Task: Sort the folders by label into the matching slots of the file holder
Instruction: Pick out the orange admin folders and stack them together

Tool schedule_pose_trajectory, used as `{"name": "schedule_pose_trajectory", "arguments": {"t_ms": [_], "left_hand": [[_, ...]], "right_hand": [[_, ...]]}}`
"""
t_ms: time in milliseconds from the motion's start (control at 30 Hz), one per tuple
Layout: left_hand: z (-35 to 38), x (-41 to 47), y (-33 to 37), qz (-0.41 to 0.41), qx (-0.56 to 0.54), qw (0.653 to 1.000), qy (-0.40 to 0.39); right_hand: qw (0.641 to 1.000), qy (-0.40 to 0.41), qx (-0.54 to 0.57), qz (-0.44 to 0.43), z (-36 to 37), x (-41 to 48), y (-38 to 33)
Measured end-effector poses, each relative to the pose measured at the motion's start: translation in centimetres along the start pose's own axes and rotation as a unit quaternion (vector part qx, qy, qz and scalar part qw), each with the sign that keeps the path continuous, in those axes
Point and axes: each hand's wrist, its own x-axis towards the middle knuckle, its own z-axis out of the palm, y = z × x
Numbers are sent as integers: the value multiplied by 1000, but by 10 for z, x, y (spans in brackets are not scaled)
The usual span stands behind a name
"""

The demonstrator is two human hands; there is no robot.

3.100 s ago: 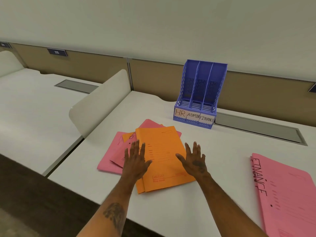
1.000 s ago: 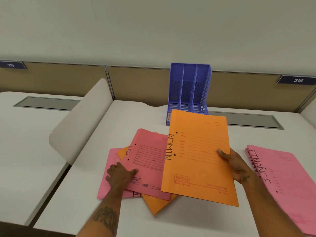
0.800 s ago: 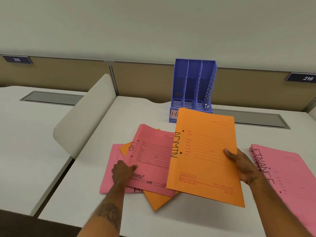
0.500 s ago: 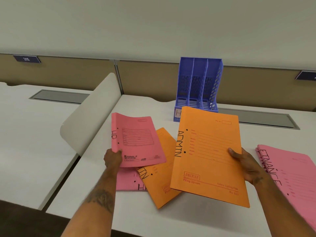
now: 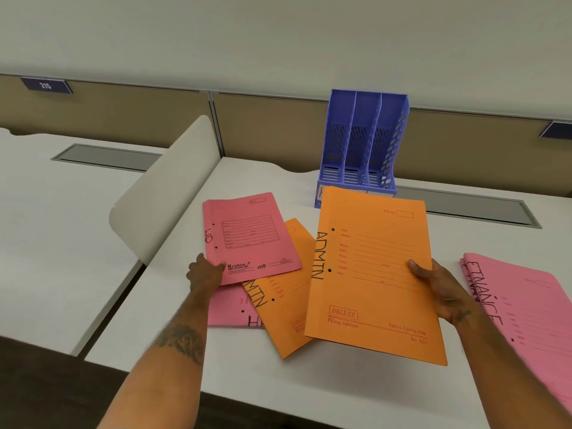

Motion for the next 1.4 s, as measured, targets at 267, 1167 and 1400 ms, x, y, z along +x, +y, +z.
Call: {"name": "schedule_pose_trajectory", "arguments": {"t_ms": [267,1167,1400], "left_hand": [[48,-90,-20,48,103,991,76],[120,-156,30,-130,137,982,-11],[107,-152,39,-152,-35,987,-37]], "right_hand": [[1000,-25,-6,-10,-8,-9,-6],[1000,-22,3,-7,-68,-40,-1],[1000,-17,-3,-6,-75,-38,-2]]}}
